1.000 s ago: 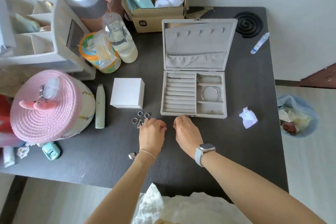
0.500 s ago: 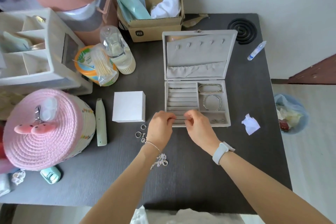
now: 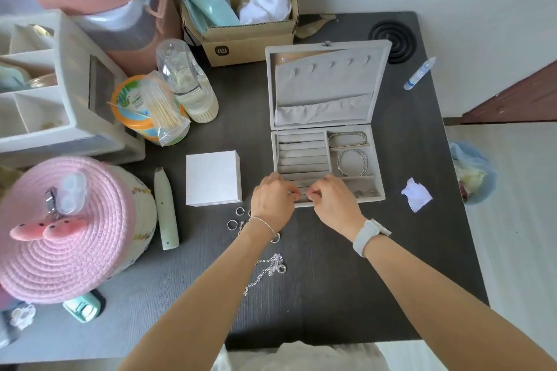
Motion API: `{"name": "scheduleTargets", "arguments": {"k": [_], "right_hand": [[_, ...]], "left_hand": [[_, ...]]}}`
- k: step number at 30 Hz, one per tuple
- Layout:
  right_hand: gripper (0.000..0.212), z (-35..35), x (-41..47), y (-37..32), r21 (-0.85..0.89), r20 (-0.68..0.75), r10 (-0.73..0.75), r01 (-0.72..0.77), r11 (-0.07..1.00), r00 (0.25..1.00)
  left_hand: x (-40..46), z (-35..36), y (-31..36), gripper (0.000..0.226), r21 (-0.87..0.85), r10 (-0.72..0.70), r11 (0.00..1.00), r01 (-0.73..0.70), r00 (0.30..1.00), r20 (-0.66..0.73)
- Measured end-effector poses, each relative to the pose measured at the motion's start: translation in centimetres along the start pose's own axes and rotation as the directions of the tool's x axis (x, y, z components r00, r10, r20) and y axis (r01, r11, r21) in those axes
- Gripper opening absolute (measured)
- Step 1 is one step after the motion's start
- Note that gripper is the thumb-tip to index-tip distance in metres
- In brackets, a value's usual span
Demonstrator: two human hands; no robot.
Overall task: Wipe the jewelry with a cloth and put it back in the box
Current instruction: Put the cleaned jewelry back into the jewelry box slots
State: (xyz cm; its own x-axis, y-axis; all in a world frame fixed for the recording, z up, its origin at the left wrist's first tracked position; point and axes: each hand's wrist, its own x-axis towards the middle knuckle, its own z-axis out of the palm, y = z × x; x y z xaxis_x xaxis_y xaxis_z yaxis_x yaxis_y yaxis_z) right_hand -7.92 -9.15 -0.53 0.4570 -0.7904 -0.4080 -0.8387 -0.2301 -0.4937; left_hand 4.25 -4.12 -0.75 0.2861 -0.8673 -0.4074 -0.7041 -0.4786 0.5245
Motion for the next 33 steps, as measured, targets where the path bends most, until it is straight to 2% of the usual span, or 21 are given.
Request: {"name": "scheduleTargets", "arguments": {"k": [4,9,12,15,17,19,22,26,29,33], "right_hand": [[0.020,-0.1,0.7,-0.5,-0.043,0.025,0.047,-0.046,0.998,0.999],[0.017,0.3,1.0,-0.8,-0.087,-0.028,0.083,-0.086,0.993,0.996],[0.020,0.6,0.9,-0.9,-0.095,-0.062,0.096,-0.101,0.990,0.993],[0.017,1.1,0.0,-0.6,-0.017,-0.185,0.004,-0.008,1.000,0.983],[0.012,1.8,-1.4,-0.8,0.047,-0.330,-0.119,0.142,0.989,0.936],[0.013,3.2,-3.0,-1.4,0.040,-0.379,-0.227,0.260,0.965,0.897],[0.023,5.4,-4.4,-3.0,0.033,-0.233,-0.297,0.312,0.949,0.926],[0.033,7.1,-3.4,-4.9,-0.019,-0.041,-0.227,0.226,0.974,0.973],[0.036,7.8,-2.2,-6.1,-0.108,-0.025,-0.193,0.189,0.976,0.981],[0.034,8.2,-1.2,-6.9,-0.156,0.003,-0.181,0.180,0.971,0.983]], "left_hand": [[0.3,0.1,-0.1,0.019,0.040,0.001,0.999,0.001,1.000,-0.030],[0.5,0.6,-0.2,0.015,0.031,-0.006,0.999,0.009,0.995,-0.100],[0.2,0.6,-0.2,0.014,-0.041,0.015,0.999,-0.020,0.992,-0.129],[-1.3,0.1,-1.0,0.012,-0.196,0.064,0.974,-0.117,0.965,-0.255],[-3.1,-0.4,-2.4,0.010,-0.237,0.075,0.959,-0.157,0.944,-0.321],[-5.1,-0.8,-4.4,0.008,-0.244,0.046,0.959,-0.140,0.933,-0.356],[-7.2,-0.8,-7.6,0.007,-0.247,-0.058,0.968,-0.049,0.911,-0.408],[-7.2,-0.4,-9.8,0.014,-0.263,-0.207,0.958,0.116,0.913,-0.352],[-6.5,-0.2,-10.3,0.019,-0.263,-0.250,0.950,0.168,0.913,-0.321],[-5.8,-0.1,-9.6,0.019,-0.262,-0.264,0.949,0.177,0.899,-0.349]]}}
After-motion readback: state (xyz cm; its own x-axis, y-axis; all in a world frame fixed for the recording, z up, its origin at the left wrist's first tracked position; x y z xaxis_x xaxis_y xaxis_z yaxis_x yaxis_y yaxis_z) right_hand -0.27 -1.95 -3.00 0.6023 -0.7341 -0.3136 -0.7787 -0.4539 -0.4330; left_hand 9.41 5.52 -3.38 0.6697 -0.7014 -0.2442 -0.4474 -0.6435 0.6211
